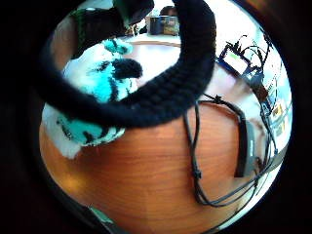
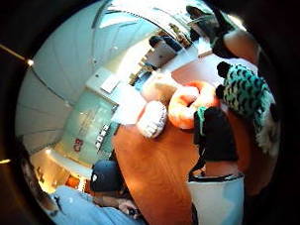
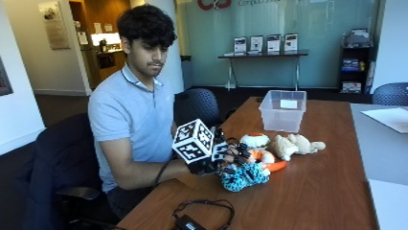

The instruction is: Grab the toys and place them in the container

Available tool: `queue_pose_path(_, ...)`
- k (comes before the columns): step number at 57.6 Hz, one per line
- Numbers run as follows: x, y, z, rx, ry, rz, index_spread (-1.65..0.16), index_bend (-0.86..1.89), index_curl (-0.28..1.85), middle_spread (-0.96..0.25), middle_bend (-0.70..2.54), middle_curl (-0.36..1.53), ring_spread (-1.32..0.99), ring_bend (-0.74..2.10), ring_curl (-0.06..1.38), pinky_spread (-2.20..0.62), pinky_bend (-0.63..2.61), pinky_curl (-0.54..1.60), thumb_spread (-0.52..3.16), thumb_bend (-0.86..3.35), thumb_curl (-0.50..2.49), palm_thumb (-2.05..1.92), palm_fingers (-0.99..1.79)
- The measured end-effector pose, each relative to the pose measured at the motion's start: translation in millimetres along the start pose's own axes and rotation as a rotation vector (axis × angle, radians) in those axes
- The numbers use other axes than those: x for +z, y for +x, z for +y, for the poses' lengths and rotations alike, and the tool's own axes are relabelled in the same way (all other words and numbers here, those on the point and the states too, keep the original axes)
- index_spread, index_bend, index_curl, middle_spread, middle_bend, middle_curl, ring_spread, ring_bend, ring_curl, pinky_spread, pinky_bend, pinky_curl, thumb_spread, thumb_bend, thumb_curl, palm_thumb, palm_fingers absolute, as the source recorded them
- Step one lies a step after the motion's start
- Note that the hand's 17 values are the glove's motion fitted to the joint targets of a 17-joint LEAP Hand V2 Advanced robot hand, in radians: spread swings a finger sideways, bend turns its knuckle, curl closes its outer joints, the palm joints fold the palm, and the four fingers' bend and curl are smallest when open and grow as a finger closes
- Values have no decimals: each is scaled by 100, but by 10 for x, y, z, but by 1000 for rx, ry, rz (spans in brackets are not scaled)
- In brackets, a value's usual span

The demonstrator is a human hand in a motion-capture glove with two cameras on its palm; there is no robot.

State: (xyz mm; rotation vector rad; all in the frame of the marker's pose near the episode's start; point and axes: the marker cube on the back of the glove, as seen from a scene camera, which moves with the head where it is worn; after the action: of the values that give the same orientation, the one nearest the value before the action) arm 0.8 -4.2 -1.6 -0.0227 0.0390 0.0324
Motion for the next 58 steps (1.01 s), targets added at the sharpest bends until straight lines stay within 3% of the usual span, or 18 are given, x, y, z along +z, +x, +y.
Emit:
queue_pose_path(7,-82,56,-184,82,-205,162,-22,24,15,-2,18,9,-8,17,8,2,45,16,94,19,4,18,23)
queue_pose_path(15,-189,261,-523,119,-442,96,-29,10,14,-1,9,10,-3,11,6,5,76,27,121,15,9,9,-23)
queue_pose_path(32,148,289,-568,23,-662,205,-32,7,14,2,12,13,0,16,9,9,97,35,133,9,19,7,-30)
queue_pose_path(37,245,207,-555,-14,-565,272,-32,4,12,2,14,14,0,21,12,7,106,37,141,15,23,18,-20)
queue_pose_path(40,220,163,-583,-51,-466,283,-32,-2,8,2,21,17,-1,36,16,-4,115,39,150,22,26,28,0)
queue_pose_path(42,163,135,-618,-69,-396,261,-33,-4,3,-1,31,20,-8,68,22,-14,118,38,157,29,30,39,48)
queue_pose_path(47,-177,39,-828,-62,-255,118,-32,17,5,-5,35,22,-17,95,30,-24,115,36,160,42,37,60,88)
queue_pose_path(58,-923,-683,-1628,-173,-154,-79,-28,24,14,-6,37,27,-22,103,40,-33,104,38,157,54,45,79,100)
